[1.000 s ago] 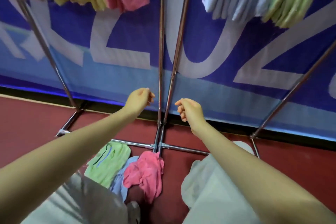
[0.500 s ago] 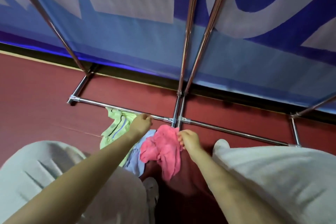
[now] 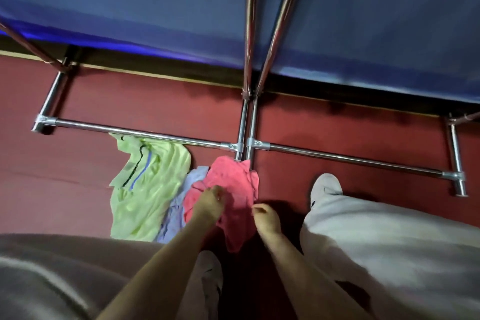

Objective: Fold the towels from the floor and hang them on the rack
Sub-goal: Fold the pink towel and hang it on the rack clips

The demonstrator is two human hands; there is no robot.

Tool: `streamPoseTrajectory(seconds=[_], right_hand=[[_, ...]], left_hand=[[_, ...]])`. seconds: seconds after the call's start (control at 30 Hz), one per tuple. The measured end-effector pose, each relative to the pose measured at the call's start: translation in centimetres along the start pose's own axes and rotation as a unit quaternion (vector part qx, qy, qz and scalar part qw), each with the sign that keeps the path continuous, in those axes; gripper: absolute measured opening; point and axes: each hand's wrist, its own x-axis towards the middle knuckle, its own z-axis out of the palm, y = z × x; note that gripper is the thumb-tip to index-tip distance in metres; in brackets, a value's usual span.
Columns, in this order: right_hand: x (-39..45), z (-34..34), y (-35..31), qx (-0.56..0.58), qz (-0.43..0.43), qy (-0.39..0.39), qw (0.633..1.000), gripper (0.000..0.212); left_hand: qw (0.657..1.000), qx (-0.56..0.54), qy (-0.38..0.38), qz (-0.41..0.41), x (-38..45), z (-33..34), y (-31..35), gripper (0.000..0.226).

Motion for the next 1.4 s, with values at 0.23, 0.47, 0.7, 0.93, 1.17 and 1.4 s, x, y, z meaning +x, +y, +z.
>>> streamPoseTrajectory(seconds=[0.23, 0.47, 0.7, 0.93, 1.17, 1.4], right_hand=[[0.8, 3.2, 3.5, 0.118, 0.008, -0.042, 0.992, 0.03], [0.8, 3.4, 2.1, 0.115, 0.0, -0.054, 0.992, 0.018], [-2.3, -0.6, -3.1, 0.101, -0.091, 0.038, 0.99, 0.02], [-10.3, -8.2, -10.9, 0.2, -0.226, 0.042, 0.952, 0.019], [-20.7, -13.4, -16.7, 0.258, -0.338, 0.037, 0.904, 0.016], [-29.6, -20.0, -17.2, 0.13, -0.435, 0.081, 0.887, 0.015]], left_hand=[[0.988, 0.153, -0.005, 0.027, 1.8, 2.6, -2.2, 0.057], [0.995, 0.078, -0.008, 0.062, 0.8, 2.8, -1.4, 0.04], [0.996, 0.028, 0.01, 0.078, -1.3, -0.9, 4.3, 0.019], [0.951, -0.227, 0.138, 0.157, -8.5, -9.3, 17.0, 0.029], [0.86, -0.406, 0.156, 0.265, -21.4, -15.7, 27.8, 0.021], [0.791, -0.489, 0.143, 0.34, -32.3, -20.5, 35.8, 0.004]])
